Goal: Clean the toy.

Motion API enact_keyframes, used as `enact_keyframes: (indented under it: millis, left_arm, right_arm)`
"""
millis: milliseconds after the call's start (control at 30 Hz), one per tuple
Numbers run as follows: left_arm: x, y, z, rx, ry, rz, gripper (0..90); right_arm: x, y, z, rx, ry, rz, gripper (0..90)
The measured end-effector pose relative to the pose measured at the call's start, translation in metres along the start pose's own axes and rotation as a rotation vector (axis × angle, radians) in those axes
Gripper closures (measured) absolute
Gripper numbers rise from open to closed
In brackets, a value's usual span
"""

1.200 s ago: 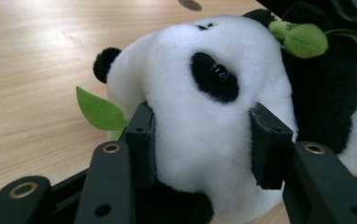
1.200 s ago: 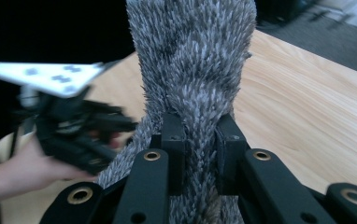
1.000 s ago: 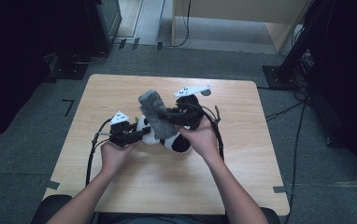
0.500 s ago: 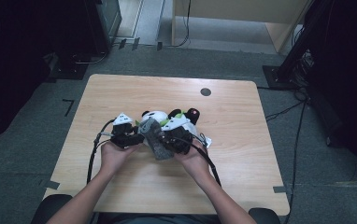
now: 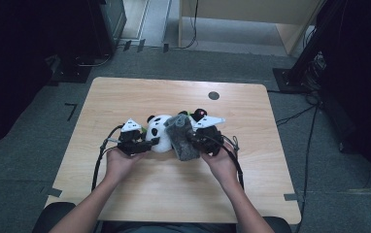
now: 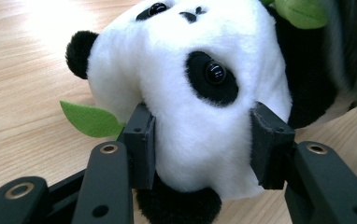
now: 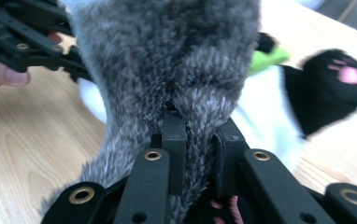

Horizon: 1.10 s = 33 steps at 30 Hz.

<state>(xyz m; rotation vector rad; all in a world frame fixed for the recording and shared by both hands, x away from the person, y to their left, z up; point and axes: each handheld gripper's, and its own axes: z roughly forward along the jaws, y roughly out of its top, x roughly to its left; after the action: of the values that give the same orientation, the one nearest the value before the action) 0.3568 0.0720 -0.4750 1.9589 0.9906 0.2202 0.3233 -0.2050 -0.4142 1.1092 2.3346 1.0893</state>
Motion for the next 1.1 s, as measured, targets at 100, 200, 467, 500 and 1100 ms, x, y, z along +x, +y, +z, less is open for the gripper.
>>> enact_keyframes:
  millis: [100, 200, 467, 500, 1100]
  left_arm:
    - [0.0, 0.0, 0.0, -0.001, -0.004, 0.0, 50.5]
    - [0.0, 0.0, 0.0, 0.0, -0.005, 0.0, 50.4]
    - [0.0, -0.001, 0.001, -0.001, -0.007, -0.007, 49.4]
    - [0.0, -0.001, 0.001, -0.002, -0.007, -0.008, 49.3]
    - [0.001, -0.001, 0.001, 0.0, -0.008, -0.019, 48.2]
  right_arm:
    - [-0.008, -0.002, -0.005, -0.006, 0.004, 0.029, 78.8]
    - [-0.012, -0.001, -0.009, -0.006, 0.003, 0.039, 78.9]
    - [-0.022, -0.002, -0.026, -0.037, 0.005, 0.086, 79.9]
    - [-0.024, -0.002, -0.029, -0.042, 0.003, 0.093, 80.0]
    - [-0.047, 0.0, -0.076, -0.17, 0.027, 0.222, 81.4]
